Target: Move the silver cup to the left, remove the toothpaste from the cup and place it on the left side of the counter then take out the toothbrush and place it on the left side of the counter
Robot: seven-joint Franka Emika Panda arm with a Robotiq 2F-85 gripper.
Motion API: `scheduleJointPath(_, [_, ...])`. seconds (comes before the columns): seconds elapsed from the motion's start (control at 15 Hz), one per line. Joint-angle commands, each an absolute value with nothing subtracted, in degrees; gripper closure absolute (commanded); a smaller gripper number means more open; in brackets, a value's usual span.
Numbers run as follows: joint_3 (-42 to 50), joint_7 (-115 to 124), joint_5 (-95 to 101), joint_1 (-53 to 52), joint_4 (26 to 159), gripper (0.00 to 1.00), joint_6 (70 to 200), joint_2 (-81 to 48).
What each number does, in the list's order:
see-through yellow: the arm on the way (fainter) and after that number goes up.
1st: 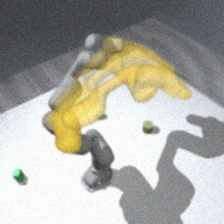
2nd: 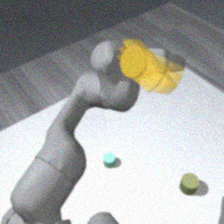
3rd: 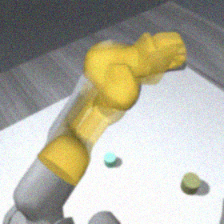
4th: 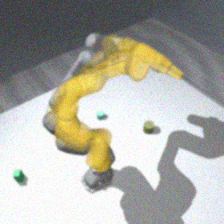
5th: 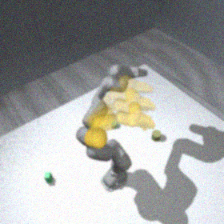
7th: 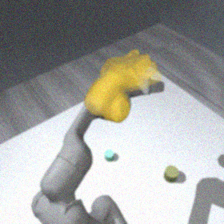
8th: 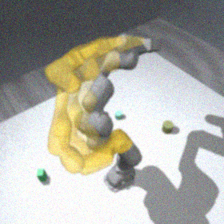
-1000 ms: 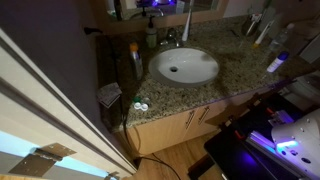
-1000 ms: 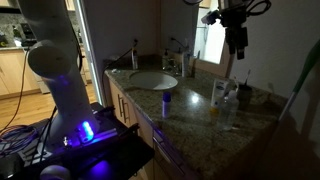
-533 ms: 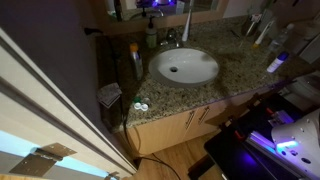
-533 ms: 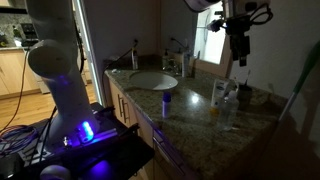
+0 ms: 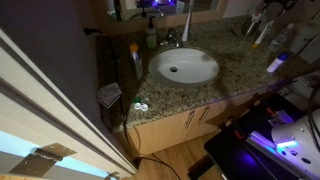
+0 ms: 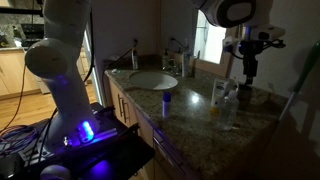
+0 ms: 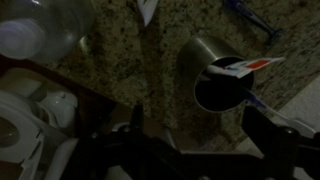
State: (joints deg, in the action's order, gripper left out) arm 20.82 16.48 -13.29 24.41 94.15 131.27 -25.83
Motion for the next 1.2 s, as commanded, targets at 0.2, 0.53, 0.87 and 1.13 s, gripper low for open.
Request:
scheduleJointPath(0.2, [20.1, 17.6, -12.5, 25.7, 89.0, 0.0, 129.8, -31.3])
scheduleJointPath(0.53, [20.4, 19.3, -11.0, 25.1, 89.0, 0.0, 130.9, -34.4])
scheduleJointPath(0.87, [20.4, 21.2, -11.7, 25.5, 88.4, 0.0, 132.1, -37.5])
scheduleJointPath(1.13, [20.1, 20.5, -11.5, 25.5, 88.6, 0.27, 131.1, -37.0])
